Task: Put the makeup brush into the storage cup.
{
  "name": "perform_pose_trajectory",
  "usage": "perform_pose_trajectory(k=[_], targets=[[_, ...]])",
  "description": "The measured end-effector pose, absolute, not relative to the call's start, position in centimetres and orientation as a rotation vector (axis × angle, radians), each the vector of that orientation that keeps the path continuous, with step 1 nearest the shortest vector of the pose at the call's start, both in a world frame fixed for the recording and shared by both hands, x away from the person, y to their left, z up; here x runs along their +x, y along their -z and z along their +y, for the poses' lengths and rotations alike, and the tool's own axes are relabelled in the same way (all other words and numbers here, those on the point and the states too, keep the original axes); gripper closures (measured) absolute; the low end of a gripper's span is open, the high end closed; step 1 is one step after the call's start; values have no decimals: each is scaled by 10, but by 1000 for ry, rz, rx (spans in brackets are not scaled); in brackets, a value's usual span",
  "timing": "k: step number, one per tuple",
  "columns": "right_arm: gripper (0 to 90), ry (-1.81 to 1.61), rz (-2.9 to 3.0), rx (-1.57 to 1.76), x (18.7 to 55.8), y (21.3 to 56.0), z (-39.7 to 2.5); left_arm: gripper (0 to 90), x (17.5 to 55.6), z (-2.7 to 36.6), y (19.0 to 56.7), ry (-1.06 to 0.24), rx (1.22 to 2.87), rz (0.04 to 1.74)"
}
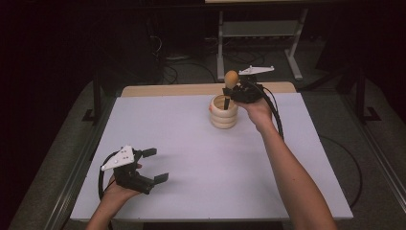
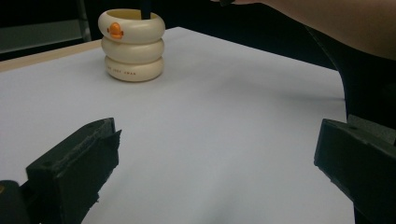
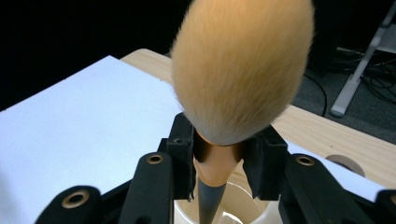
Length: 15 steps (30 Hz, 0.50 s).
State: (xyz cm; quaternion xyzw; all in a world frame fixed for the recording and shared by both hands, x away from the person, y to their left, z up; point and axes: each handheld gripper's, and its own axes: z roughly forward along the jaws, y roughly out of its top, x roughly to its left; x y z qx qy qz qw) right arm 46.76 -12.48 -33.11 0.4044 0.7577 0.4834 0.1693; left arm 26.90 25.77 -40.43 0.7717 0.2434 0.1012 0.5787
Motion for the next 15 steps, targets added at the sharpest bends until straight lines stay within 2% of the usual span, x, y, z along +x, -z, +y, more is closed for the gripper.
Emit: perform_pose_trajectory(k=[2,5,6,7,11,15], targets=[[641,-1365,2161,1159,468,333,-125,0,269,258,404,-237,1805,570],[487,-1365,2144,1151,468,333,-126,0,269,258,404,-237,1802,570],[402,-1335,2118,1156,467,331,-127,0,269,258,404,-236,1802,570],[402,-1335,2118,1156,467,331,-127,0,269,258,404,-237,1804,569],[309,-1301,2088,1181,463,328,-133,0,269,257,404,-231,1800,572],[287,-1303,2074,1195,460,326,-140,0,269,256,404,-234,1806,569]])
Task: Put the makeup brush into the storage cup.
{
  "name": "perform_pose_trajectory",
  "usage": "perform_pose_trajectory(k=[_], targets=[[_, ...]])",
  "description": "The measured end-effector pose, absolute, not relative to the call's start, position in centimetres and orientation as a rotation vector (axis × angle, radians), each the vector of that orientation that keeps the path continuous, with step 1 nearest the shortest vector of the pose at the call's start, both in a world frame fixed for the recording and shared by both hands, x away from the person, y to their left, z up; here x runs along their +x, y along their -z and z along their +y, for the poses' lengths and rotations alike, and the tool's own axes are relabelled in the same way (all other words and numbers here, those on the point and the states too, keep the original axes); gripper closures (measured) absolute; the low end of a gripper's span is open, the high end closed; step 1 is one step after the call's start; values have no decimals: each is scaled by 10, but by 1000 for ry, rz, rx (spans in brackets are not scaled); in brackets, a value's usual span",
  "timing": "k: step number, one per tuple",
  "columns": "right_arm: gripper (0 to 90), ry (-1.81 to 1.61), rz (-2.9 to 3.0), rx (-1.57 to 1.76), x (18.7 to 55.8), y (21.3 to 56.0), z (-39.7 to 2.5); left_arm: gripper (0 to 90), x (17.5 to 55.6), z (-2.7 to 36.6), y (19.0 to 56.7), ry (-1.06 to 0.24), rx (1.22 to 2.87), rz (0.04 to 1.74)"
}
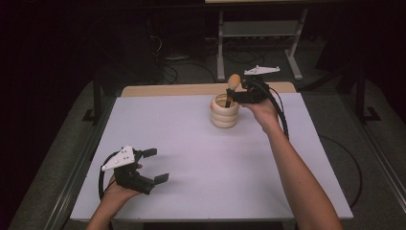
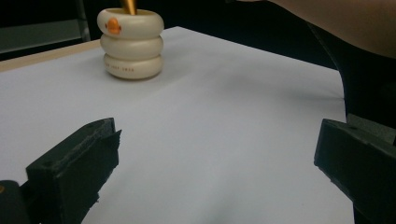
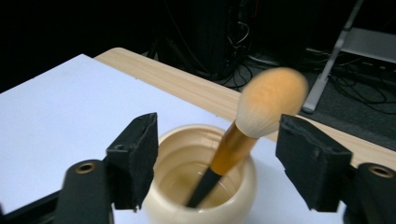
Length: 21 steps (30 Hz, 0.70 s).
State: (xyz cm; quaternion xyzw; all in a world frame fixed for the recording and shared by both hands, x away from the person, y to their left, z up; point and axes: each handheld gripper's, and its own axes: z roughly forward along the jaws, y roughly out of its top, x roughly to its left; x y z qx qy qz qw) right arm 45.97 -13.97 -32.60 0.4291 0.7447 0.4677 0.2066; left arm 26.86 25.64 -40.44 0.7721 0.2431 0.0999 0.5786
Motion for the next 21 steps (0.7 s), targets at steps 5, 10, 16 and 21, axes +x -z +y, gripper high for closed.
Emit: perform_pose_trajectory(k=[5,10,16,21], targets=[[272,-1299,2078,1192,455,328,-146,0,269,256,404,-237,1811,567],[260,-1301,2098,1200,451,331,-150,0,269,256,404,-240,1812,564],[232,-1320,2105,1198,445,337,-157,0,269,256,404,-236,1810,574],[134,-1335,2102,1176,439,340,-161,0,269,256,404,-236,1802,578]])
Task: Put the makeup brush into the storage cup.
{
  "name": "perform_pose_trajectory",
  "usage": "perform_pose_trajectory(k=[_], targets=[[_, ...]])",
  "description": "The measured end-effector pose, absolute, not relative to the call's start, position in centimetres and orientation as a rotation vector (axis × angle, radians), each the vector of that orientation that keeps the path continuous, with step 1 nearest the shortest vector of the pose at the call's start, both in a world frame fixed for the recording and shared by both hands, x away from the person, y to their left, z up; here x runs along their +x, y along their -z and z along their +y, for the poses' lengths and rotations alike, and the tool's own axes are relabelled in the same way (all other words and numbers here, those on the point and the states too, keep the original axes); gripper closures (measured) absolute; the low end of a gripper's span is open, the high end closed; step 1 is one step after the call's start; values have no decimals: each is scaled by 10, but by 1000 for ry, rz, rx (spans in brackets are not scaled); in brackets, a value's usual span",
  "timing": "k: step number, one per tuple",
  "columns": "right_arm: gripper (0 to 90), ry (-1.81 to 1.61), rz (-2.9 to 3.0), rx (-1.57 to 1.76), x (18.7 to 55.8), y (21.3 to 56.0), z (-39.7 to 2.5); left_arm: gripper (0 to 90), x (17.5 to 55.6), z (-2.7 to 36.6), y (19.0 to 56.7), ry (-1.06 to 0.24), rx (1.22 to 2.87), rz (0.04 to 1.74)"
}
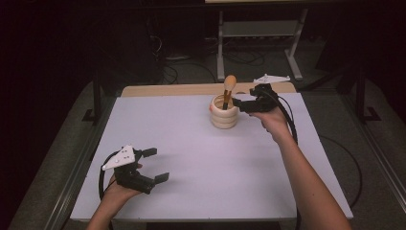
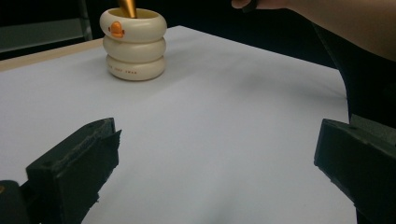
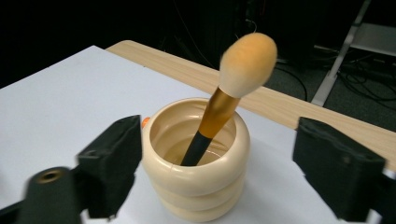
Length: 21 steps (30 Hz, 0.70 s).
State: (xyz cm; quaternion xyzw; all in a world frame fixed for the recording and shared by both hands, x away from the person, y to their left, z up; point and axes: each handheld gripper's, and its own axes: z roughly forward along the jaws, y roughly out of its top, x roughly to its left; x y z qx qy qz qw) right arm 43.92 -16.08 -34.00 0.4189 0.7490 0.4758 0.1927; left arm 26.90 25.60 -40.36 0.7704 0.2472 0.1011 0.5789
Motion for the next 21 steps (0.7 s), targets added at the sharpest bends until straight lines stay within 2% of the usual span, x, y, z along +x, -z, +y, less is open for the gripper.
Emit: perform_pose_trajectory(k=[3,8,21], targets=[[113,-1347,2089,1153,435,340,-163,0,270,257,404,-240,1804,581],[18,-1342,2125,1137,427,343,-166,0,270,256,404,-239,1812,581],[8,-1384,2111,1130,403,356,-184,0,268,256,405,-236,1811,573]])
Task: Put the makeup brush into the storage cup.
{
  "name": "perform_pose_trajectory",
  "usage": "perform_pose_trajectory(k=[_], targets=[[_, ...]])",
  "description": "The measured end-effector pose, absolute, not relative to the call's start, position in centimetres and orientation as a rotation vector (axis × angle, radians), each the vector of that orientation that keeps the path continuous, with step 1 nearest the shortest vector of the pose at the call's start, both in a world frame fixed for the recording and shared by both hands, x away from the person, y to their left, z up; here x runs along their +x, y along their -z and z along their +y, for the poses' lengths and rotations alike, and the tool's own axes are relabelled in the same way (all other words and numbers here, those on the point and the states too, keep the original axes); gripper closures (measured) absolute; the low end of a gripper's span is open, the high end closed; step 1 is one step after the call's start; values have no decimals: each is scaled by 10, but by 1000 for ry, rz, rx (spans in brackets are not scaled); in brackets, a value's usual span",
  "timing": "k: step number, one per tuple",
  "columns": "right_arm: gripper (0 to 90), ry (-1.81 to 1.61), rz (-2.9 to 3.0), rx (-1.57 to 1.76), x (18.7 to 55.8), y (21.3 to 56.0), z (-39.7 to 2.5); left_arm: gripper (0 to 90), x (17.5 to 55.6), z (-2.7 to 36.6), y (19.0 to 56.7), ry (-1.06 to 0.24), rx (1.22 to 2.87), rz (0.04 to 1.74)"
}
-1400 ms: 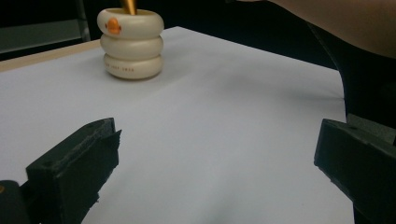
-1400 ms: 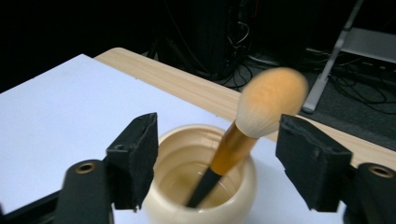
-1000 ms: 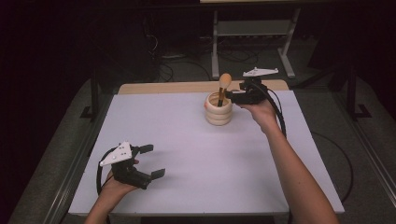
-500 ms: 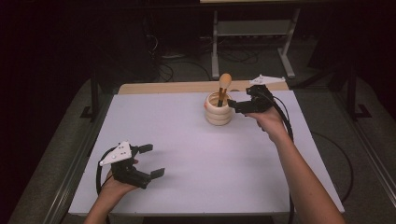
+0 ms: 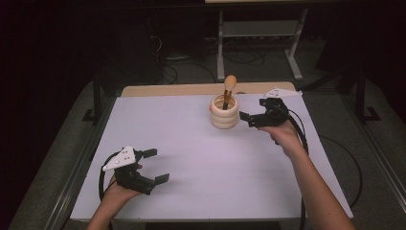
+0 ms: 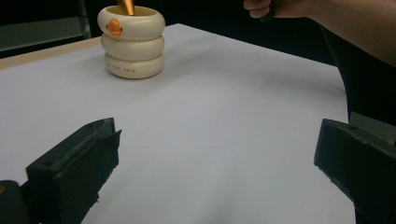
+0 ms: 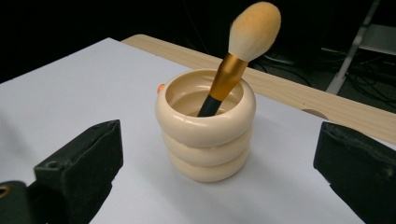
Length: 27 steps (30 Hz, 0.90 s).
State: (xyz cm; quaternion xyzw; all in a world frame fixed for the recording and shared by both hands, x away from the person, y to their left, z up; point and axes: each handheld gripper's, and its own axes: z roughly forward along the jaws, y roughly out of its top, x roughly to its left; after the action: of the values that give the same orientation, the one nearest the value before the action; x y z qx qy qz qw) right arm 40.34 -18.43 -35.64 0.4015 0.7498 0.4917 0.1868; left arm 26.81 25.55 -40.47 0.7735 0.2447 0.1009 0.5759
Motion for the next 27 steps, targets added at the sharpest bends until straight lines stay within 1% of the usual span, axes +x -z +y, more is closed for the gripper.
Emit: perform_pose_trajectory(k=[10,24,27], targets=[[8,-1413,2090,1111,379,358,-194,0,267,256,405,-231,1813,581],[8,-1454,2072,1099,344,373,-200,0,268,258,405,-239,1813,581],[8,-1458,2069,1085,342,374,-201,0,268,258,405,-239,1809,581]])
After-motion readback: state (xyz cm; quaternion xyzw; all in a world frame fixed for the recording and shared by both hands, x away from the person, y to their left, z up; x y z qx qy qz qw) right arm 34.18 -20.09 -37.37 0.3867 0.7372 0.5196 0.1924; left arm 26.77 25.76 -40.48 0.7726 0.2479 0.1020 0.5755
